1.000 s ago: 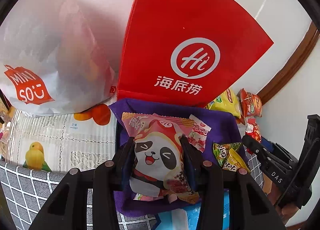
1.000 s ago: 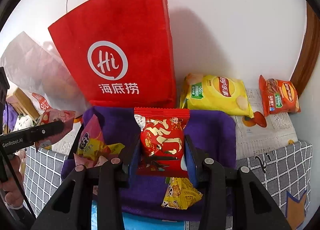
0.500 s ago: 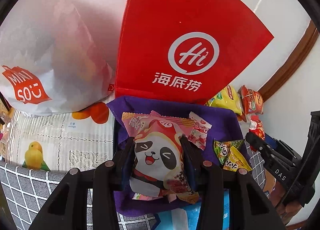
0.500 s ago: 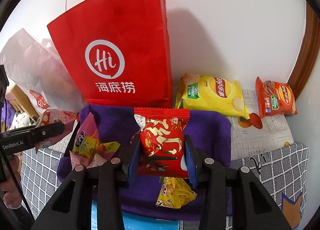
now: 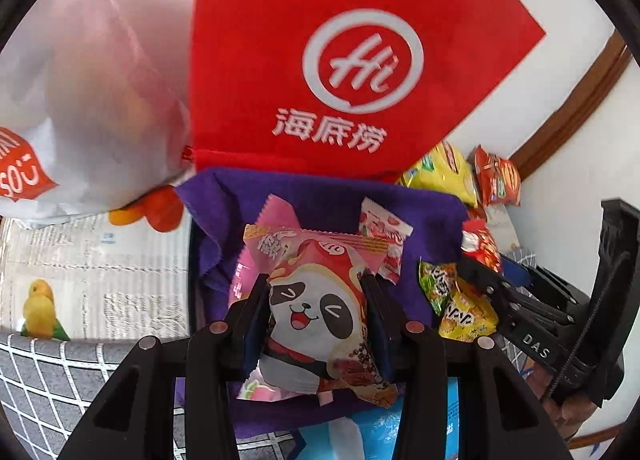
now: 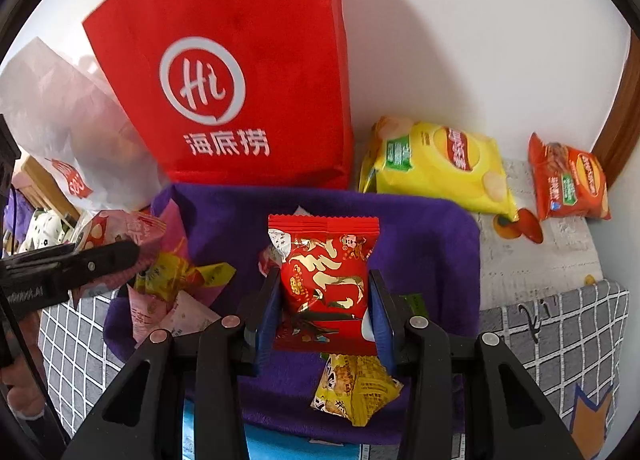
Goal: Organize snacks
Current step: 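Open both tools to drop the panda-print bag and red bag onto the towel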
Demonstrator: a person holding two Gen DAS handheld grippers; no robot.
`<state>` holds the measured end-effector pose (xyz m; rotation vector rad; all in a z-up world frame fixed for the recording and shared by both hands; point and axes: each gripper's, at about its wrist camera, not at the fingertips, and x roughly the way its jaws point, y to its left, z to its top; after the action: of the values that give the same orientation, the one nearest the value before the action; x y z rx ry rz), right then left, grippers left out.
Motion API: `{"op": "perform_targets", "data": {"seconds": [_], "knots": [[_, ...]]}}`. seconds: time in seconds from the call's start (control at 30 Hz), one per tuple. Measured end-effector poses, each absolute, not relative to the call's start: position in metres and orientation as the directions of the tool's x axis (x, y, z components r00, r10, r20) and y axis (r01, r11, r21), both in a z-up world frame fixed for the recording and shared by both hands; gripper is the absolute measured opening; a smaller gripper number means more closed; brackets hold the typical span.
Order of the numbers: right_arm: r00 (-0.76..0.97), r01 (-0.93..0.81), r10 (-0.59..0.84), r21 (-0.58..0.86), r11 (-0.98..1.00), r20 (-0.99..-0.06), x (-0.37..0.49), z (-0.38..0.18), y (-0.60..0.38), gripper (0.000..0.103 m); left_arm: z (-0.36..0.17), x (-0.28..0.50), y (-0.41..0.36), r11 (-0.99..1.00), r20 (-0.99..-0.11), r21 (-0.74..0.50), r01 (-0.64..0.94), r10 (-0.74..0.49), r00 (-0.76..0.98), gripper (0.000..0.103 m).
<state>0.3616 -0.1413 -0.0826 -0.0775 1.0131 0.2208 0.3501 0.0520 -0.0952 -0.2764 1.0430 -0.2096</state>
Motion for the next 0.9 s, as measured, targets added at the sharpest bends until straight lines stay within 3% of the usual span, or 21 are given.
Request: {"op": "perform_targets", "data": {"seconds": [0.43, 0.5, 0.67, 0.9], "knots": [[0.466, -0.192, 0.085, -0.006, 0.981, -0.881, 0.371, -0.104, -0.138, 0.043, -0.100, 0.350, 0.044, 0.958, -0.843, -0.281, 0.053, -0.272, 0.464, 0.044], [0.468, -0.191, 0.078, -0.015, 0.981, -0.880, 0.370, -0.103, -0.137, 0.052, -0.100, 0.351, 0.042, 0.959, -0.847, -0.280, 0.052, -0.272, 0.456, 0.045], [0.491, -0.189, 0.076, -0.021, 0.982, -0.868, 0.366, -0.090, -0.138, 0.065, -0.086, 0.344, 0.043, 0.958, -0.822, -0.282, 0.058, -0.272, 0.501, 0.065], [0.565, -0.144, 0.083, 0.000, 0.990, -0.821, 0.350, -0.058, -0.143, 0.074, -0.060, 0.330, 0.045, 0.956, -0.788, -0.284, 0.074, -0.276, 0.550, 0.068]]}}
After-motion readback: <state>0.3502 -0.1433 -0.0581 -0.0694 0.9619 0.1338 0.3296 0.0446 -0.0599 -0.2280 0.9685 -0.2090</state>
